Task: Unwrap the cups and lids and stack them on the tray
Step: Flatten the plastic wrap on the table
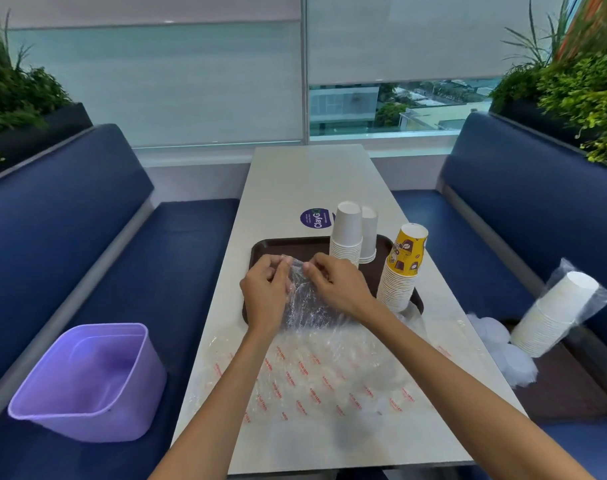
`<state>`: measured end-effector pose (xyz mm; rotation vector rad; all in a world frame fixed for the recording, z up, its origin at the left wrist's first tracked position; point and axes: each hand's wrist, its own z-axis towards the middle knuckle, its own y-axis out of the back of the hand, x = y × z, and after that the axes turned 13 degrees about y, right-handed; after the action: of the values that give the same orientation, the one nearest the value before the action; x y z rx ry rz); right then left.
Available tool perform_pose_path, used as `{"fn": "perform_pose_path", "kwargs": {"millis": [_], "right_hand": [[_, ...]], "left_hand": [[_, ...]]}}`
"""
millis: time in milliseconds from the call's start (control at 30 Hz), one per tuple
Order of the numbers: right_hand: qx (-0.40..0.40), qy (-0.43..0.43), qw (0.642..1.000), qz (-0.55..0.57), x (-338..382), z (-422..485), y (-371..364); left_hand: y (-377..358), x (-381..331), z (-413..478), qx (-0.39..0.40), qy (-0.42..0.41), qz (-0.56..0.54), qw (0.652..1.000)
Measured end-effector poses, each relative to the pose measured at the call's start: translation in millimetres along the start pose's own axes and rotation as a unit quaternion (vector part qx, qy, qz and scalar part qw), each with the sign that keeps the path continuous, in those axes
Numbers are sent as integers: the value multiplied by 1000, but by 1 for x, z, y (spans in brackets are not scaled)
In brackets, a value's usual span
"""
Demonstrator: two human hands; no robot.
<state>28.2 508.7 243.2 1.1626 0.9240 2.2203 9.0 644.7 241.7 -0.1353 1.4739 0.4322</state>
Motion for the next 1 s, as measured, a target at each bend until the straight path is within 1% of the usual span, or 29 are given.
{"fn": "perform_pose_path", "kwargs": {"millis": [100,200,267,400,467,533,633,767,900,1000], "right_hand": [[-21,-4,1000,17,-1,0,-4],[-34,-18,999,9,-2,1,-6],[-33,-23,999,-6,-1,3,-8],[-29,-8,999,-28,-1,8,-12],[-17,1,999,-30,-2,9,-14],[-1,14,999,-32,-3,11,-18],[12,25,999,-27,-3,10,-26],[17,27,999,-20,-4,10,-32],[37,45,998,8,1,11,-35],[38,37,998,42,0,9,-34]], "left_hand": [[9,6,-3,-15,34,16,999],[19,22,-9,-22,61,84,994],[22,29,-15,-13,49,114,992],[27,34,-18,-9,16,130,991],[33,39,-16,-7,-8,179,984],[40,46,-13,1,-31,244,969],[45,54,-11,-2,-20,285,958],[47,56,-13,-2,20,245,969],[41,52,-7,20,63,155,986],[38,49,-2,19,62,141,988]]}}
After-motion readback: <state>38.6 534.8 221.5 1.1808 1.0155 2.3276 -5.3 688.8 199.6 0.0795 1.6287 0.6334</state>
